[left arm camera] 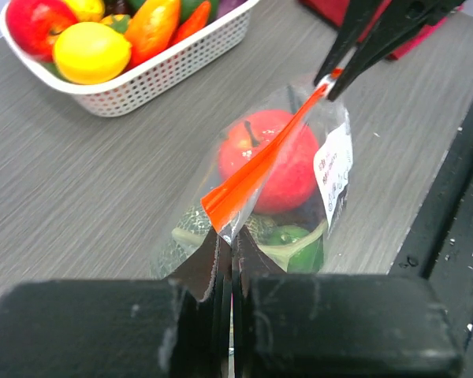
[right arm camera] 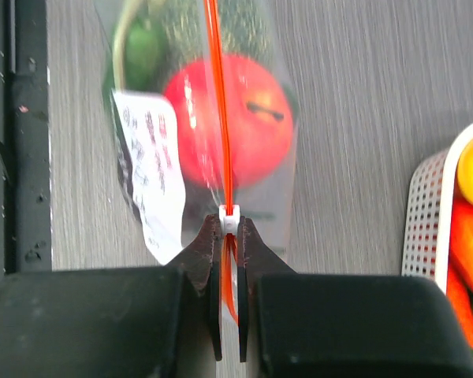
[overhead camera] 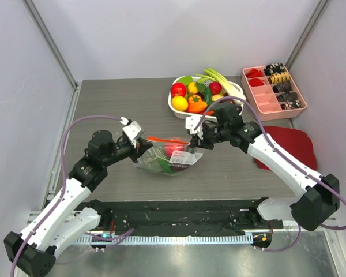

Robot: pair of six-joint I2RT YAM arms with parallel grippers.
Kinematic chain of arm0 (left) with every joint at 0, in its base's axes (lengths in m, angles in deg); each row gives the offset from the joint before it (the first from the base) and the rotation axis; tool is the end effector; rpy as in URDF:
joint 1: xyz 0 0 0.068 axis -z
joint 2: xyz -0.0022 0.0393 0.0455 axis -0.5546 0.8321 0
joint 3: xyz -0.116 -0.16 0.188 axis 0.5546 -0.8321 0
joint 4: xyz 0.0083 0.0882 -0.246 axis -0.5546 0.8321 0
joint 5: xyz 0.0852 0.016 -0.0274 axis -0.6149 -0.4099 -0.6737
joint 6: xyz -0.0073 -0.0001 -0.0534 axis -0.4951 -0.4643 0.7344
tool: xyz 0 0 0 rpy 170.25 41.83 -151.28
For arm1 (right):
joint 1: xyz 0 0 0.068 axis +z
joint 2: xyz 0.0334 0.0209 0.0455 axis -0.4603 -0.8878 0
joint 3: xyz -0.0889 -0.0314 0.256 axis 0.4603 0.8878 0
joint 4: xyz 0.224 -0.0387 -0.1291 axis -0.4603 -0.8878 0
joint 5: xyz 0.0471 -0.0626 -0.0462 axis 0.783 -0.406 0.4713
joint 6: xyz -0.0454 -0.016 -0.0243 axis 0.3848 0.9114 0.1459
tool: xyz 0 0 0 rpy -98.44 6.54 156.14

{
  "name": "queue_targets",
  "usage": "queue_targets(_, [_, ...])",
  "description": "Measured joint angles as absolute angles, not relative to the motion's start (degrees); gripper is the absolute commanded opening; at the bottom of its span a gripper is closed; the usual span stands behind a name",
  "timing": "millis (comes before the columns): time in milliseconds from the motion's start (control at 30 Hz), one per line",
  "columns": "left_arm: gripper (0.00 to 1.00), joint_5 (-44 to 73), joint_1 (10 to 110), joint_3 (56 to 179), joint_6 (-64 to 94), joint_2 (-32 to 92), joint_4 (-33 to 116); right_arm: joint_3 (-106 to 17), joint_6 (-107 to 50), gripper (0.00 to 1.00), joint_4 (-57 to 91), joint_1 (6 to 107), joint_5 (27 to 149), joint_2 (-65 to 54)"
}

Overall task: Place the food in the zip-top bag and seal the zipper
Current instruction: Zip the zipper food storage bag at the center of the board.

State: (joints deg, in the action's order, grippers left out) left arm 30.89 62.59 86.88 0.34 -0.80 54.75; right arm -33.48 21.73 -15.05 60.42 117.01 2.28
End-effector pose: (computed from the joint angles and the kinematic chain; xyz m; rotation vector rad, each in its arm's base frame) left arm 0.1531 -0.1014 0.3177 0.8052 1.6779 -0.7010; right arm 0.2182 0.1670 0.3210 -1.6000 1.5020 0.6226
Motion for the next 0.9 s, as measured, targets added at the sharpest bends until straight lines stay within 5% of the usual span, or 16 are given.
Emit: queue_targets(900, [0.0,24.29,59.53,86.88,0.47,0.51,59.41,-32.83,33.27,0.01,-28.69,48.79,116.86,3.86])
